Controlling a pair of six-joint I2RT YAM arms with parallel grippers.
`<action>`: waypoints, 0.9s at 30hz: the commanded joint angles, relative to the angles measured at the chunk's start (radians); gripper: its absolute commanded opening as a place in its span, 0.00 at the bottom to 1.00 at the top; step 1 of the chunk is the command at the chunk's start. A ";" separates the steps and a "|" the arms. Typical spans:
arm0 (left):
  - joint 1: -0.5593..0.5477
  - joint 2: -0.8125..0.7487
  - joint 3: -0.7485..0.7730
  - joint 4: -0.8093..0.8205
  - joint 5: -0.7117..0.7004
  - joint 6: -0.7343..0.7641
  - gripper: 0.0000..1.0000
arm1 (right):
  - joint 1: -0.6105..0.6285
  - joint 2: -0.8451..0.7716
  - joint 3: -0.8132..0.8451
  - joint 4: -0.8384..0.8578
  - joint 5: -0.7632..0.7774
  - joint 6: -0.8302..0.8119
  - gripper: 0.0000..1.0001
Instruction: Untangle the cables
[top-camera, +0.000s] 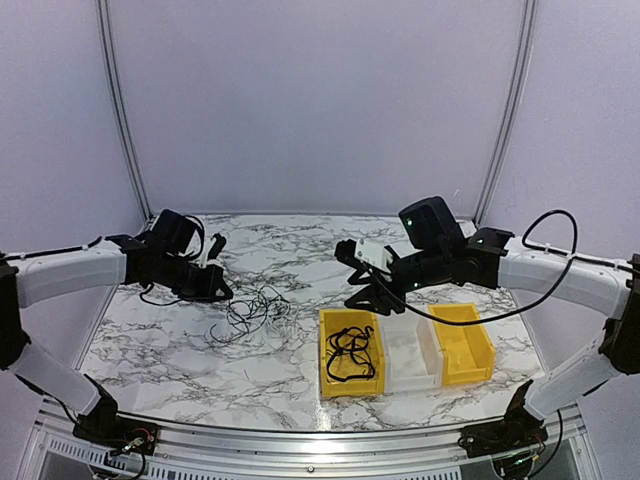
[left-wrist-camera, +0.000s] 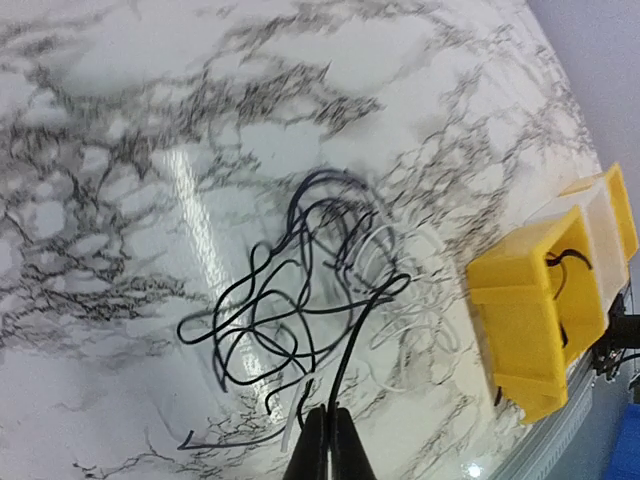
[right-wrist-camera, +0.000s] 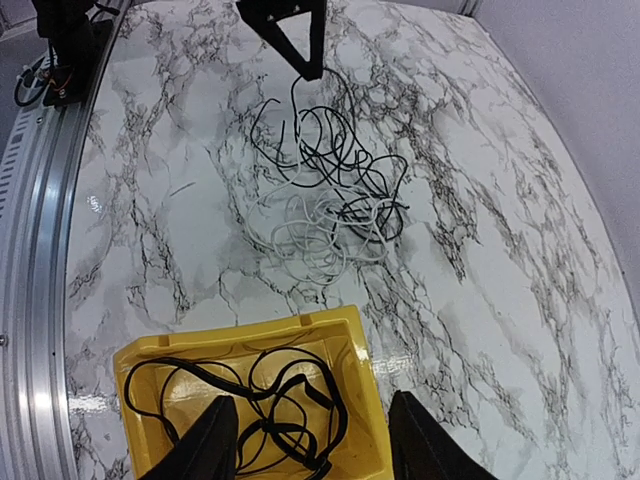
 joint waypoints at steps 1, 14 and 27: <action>-0.002 -0.193 0.094 -0.056 0.011 0.138 0.00 | 0.000 0.021 0.162 0.030 -0.057 -0.003 0.51; -0.015 -0.306 0.260 -0.109 0.047 0.229 0.00 | 0.053 0.445 0.791 0.027 -0.179 0.064 0.63; -0.033 -0.331 0.243 -0.106 0.009 0.227 0.00 | 0.080 0.602 0.823 0.066 -0.152 0.249 0.46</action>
